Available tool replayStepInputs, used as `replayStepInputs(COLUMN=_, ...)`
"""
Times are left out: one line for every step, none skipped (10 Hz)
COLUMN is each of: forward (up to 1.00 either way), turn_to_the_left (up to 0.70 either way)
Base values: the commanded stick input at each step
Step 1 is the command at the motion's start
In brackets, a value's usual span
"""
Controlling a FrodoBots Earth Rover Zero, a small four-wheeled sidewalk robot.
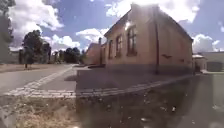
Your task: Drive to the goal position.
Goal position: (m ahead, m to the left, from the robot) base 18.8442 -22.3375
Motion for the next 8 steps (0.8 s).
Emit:
replayStepInputs(forward=0.85, turn_to_the_left=-0.34)
replayStepInputs(forward=0.85, turn_to_the_left=-0.34)
replayStepInputs(forward=0.85, turn_to_the_left=-0.34)
replayStepInputs(forward=0.85, turn_to_the_left=-0.34)
replayStepInputs(forward=0.85, turn_to_the_left=-0.31)
replayStepInputs(forward=0.85, turn_to_the_left=-0.15)
replayStepInputs(forward=0.85, turn_to_the_left=0.00)
replayStepInputs(forward=0.85, turn_to_the_left=0.00)
